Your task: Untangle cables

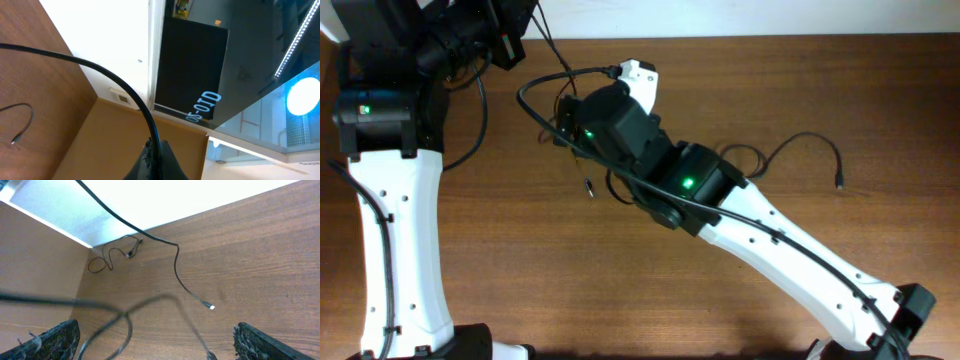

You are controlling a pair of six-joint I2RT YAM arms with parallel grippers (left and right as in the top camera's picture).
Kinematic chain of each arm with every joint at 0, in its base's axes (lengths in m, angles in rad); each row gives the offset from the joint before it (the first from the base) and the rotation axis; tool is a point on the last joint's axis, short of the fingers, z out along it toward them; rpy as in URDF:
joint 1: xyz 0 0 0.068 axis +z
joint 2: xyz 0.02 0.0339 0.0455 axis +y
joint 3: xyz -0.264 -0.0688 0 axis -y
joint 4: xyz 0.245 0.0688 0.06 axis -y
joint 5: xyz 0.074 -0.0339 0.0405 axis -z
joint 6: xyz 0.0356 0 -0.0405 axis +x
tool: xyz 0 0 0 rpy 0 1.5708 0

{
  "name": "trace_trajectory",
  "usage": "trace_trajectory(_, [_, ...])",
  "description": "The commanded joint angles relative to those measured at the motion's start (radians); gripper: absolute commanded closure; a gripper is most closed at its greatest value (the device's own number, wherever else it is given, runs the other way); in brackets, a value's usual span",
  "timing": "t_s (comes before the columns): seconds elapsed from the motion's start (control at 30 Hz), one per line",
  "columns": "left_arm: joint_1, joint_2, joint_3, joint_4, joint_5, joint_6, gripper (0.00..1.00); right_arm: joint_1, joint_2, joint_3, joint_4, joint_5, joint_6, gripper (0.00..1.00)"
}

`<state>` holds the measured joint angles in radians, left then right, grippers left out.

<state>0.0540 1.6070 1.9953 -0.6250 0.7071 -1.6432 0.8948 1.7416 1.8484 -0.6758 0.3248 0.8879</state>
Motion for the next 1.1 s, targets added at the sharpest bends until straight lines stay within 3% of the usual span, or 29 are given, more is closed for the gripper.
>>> trace_trajectory(0.0, [0.003, -0.03, 0.019, 0.003, 0.02, -0.03, 1.0, 0.003, 0.0, 0.0, -0.001, 0.004, -0.019, 0.02])
trace_trajectory(0.37, [0.003, -0.03, 0.019, 0.002, 0.034, -0.05, 1.0, 0.002, 0.1, 0.0, 0.083, -0.063, -0.016, 0.01])
trace_trajectory(0.4, [0.003, -0.03, 0.019, 0.002, 0.034, -0.05, 1.0, 0.002, 0.121, 0.0, 0.083, -0.079, -0.016, 0.05])
trace_trajectory(0.43, [0.003, -0.03, 0.019, 0.002, 0.034, -0.05, 1.0, 0.002, 0.137, 0.0, 0.08, -0.082, -0.016, 0.27])
trace_trajectory(0.47, [0.003, -0.03, 0.019, 0.002, 0.034, -0.05, 1.0, 0.002, 0.162, 0.0, 0.068, -0.082, -0.016, 0.62])
trace_trajectory(0.5, [0.003, -0.03, 0.019, 0.002, 0.033, -0.05, 1.0, 0.002, 0.169, 0.0, 0.045, -0.079, -0.016, 0.82])
trace_trajectory(0.57, [0.003, -0.03, 0.019, -0.003, 0.01, -0.048, 1.0, 0.002, 0.156, 0.0, -0.01, -0.078, -0.017, 0.91])
trace_trajectory(0.67, [0.008, -0.03, 0.019, -0.098, -0.149, -0.032, 1.0, 0.002, 0.095, 0.0, -0.175, -0.017, -0.021, 0.91])
trace_trajectory(0.73, [0.016, -0.03, 0.019, -0.172, -0.257, 0.031, 1.0, 0.0, 0.039, 0.0, -0.354, 0.124, -0.02, 0.91])
trace_trajectory(0.87, [0.019, -0.03, 0.019, -0.26, -0.366, 0.121, 1.0, -0.04, -0.07, 0.0, -0.595, 0.286, -0.018, 0.91])
trace_trajectory(0.9, [0.019, -0.03, 0.019, -0.285, -0.388, 0.129, 1.0, -0.06, -0.1, 0.0, -0.631, 0.288, -0.021, 0.82])
trace_trajectory(0.93, [0.019, -0.03, 0.019, -0.297, -0.397, 0.157, 1.0, -0.085, -0.137, 0.0, -0.668, 0.29, -0.021, 0.57])
trace_trajectory(0.97, [0.019, -0.03, 0.019, -0.297, -0.398, 0.193, 1.0, -0.106, -0.167, 0.0, -0.689, 0.289, -0.021, 0.45])
trace_trajectory(1.07, [0.019, -0.03, 0.019, -0.313, -0.398, 0.209, 1.0, -0.159, -0.218, 0.0, -0.735, 0.29, -0.02, 0.45])
